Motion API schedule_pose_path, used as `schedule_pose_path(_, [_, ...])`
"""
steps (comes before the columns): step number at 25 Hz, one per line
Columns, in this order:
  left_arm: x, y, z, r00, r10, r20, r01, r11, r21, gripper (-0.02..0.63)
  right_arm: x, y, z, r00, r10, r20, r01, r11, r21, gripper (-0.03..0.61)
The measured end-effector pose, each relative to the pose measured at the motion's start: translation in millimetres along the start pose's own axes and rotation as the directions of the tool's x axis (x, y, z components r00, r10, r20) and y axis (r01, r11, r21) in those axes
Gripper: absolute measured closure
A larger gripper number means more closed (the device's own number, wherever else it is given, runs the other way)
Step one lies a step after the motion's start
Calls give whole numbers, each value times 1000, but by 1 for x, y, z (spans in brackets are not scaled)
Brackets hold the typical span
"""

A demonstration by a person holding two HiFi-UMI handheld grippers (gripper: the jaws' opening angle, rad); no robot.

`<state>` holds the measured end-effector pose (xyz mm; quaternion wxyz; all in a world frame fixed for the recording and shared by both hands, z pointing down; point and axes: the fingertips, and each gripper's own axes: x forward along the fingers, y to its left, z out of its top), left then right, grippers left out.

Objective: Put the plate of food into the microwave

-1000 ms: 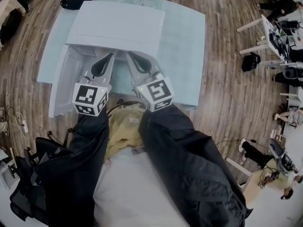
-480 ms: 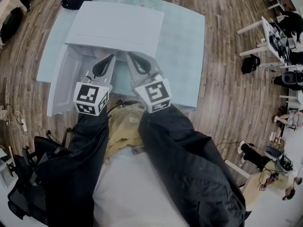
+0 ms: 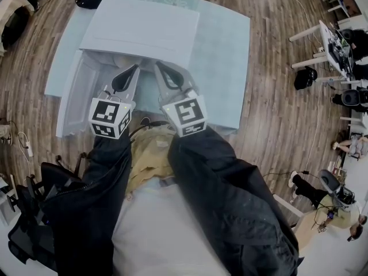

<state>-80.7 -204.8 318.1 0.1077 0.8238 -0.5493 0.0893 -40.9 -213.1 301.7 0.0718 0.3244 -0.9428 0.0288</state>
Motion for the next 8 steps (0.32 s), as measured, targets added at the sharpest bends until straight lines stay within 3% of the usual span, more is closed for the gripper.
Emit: schedule_pose_path(8, [-1, 1, -4, 1000, 3, -12, -3, 1000, -7, 615, 0, 0, -1, 1000, -13, -8, 13, 1000, -7, 583])
